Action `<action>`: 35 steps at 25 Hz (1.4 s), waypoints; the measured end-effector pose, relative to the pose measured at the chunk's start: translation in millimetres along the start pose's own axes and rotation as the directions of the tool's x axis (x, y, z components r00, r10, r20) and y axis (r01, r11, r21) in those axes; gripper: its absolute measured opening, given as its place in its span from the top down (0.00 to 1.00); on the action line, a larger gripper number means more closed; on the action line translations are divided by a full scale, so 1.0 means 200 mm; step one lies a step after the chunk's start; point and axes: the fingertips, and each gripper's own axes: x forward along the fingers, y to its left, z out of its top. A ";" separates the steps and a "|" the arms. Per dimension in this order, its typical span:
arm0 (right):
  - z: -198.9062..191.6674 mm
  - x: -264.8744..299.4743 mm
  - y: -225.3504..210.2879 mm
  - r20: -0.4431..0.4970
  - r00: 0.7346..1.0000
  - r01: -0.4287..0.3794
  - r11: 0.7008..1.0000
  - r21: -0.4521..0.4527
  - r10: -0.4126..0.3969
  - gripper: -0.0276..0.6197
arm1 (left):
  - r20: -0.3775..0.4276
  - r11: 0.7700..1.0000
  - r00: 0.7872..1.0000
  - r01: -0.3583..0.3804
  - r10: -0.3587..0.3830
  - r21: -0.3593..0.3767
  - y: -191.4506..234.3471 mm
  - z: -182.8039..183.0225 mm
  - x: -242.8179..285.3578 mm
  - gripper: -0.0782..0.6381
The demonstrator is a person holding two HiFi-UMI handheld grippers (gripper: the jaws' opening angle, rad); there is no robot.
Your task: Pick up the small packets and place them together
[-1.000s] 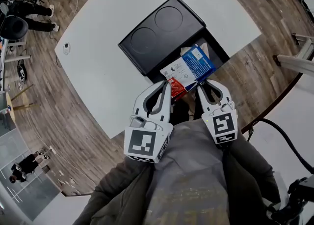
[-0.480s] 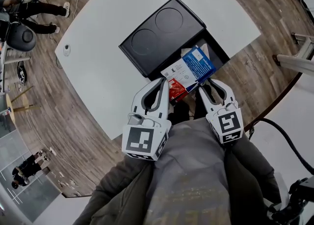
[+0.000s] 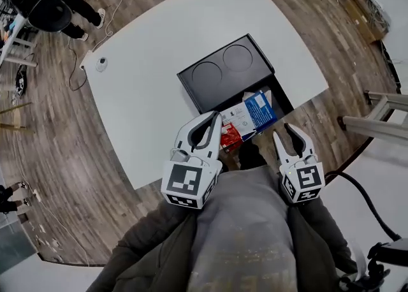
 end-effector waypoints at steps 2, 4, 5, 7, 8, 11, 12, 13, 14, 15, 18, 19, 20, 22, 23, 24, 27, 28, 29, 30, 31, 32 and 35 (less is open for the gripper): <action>0.11 0.03 0.03 0.018 0.999 -0.036 0.999 -0.040 0.037 0.74 | 0.014 1.000 1.000 -0.003 0.003 -0.011 0.01 0.04 0.00 0.89; 0.21 0.06 0.05 0.022 0.993 -0.110 0.990 -0.084 0.112 0.74 | 0.042 0.999 0.999 -0.022 0.023 -0.027 0.01 0.08 0.00 0.89; 0.26 0.08 0.07 0.018 0.988 -0.153 0.983 -0.102 0.155 0.74 | 0.053 0.999 0.998 -0.033 0.035 -0.036 0.02 0.10 0.00 0.89; 0.31 0.13 0.14 -0.004 0.972 -0.235 0.963 -0.134 0.237 0.74 | 0.065 0.997 0.996 -0.057 0.060 -0.052 0.04 0.12 -0.02 0.89; 0.33 0.15 0.18 -0.021 0.962 -0.272 0.951 -0.147 0.272 0.74 | 0.066 0.996 0.995 -0.071 0.075 -0.060 0.06 0.11 -0.03 0.89; 0.32 0.22 0.31 -0.091 0.925 -0.378 0.910 -0.170 0.368 0.74 | 0.050 0.989 0.991 -0.121 0.126 -0.085 0.12 0.08 -0.10 0.89; 0.31 0.24 0.35 -0.119 0.908 -0.418 0.892 -0.173 0.402 0.74 | 0.043 0.986 0.989 -0.137 0.142 -0.091 0.14 0.06 -0.12 0.89; 0.30 0.26 0.38 -0.149 0.888 -0.458 0.872 -0.176 0.436 0.74 | 0.037 0.984 0.987 -0.152 0.156 -0.096 0.16 0.05 -0.13 0.89; 0.29 0.29 0.42 -0.178 0.866 -0.495 0.850 -0.181 0.467 0.75 | 0.031 0.981 0.985 -0.166 0.170 -0.100 0.18 0.04 -0.14 0.89; 0.28 0.31 0.45 -0.208 0.844 -0.530 0.827 -0.189 0.494 0.74 | 0.026 0.978 0.983 -0.180 0.183 -0.103 0.19 0.03 -0.15 0.89; 0.22 0.36 0.52 -0.326 0.773 -0.624 0.746 -0.233 0.544 0.75 | 0.004 0.968 0.975 -0.222 0.224 -0.118 0.21 -0.01 -0.18 0.89; 0.20 0.37 0.54 -0.370 0.748 -0.652 0.715 -0.252 0.551 0.75 | -0.005 0.964 0.972 -0.235 0.236 -0.125 0.22 -0.03 -0.19 0.89; 0.18 0.38 0.55 -0.410 0.724 -0.677 0.686 -0.268 0.554 0.75 | -0.013 0.960 0.969 -0.247 0.247 -0.132 0.22 -0.05 -0.20 0.89; 0.16 0.39 0.57 -0.470 0.683 -0.717 0.636 -0.286 0.559 0.75 | -0.026 0.952 0.963 -0.269 0.268 -0.144 0.24 -0.07 -0.21 0.89; 0.16 0.40 0.59 -0.492 0.664 -0.734 0.616 -0.286 0.562 0.75 | -0.031 0.948 0.960 -0.279 0.277 -0.151 0.25 -0.08 -0.22 0.89; 0.16 0.41 0.60 -0.512 0.647 -0.748 0.600 -0.282 0.565 0.75 | -0.036 0.944 0.958 -0.288 0.286 -0.159 0.26 -0.09 -0.22 0.89; 0.13 0.44 0.63 -0.574 0.610 -0.773 0.568 -0.281 0.546 0.75 | -0.043 0.934 0.950 -0.311 0.308 -0.176 0.28 -0.10 -0.24 0.89; 0.11 0.45 0.63 -0.598 0.602 -0.777 0.559 -0.289 0.529 0.75 | -0.043 0.931 0.948 -0.317 0.315 -0.181 0.29 -0.10 -0.24 0.89; 0.08 0.46 0.63 -0.622 0.592 -0.783 0.547 -0.295 0.512 0.75 | -0.041 0.928 0.946 -0.323 0.321 -0.185 0.30 -0.10 -0.25 0.89; 0.05 0.46 0.64 -0.646 0.579 -0.791 0.537 -0.295 0.498 0.75 | -0.040 0.925 0.944 -0.328 0.327 -0.189 0.31 -0.11 -0.25 0.89; 0.02 0.46 0.64 -0.665 0.565 -0.798 0.529 -0.289 0.489 0.75 | -0.039 0.922 0.942 -0.334 0.333 -0.194 0.32 -0.11 -0.26 0.89; -0.01 0.47 0.64 -0.678 0.554 -0.803 0.526 -0.281 0.483 0.75 | -0.041 0.919 0.940 -0.340 0.338 -0.199 0.33 -0.12 -0.26 0.89; -0.03 0.48 0.65 -0.700 0.531 -0.816 0.511 -0.271 0.478 0.75 | -0.054 0.911 0.936 -0.351 0.348 -0.215 0.35 -0.15 -0.26 0.89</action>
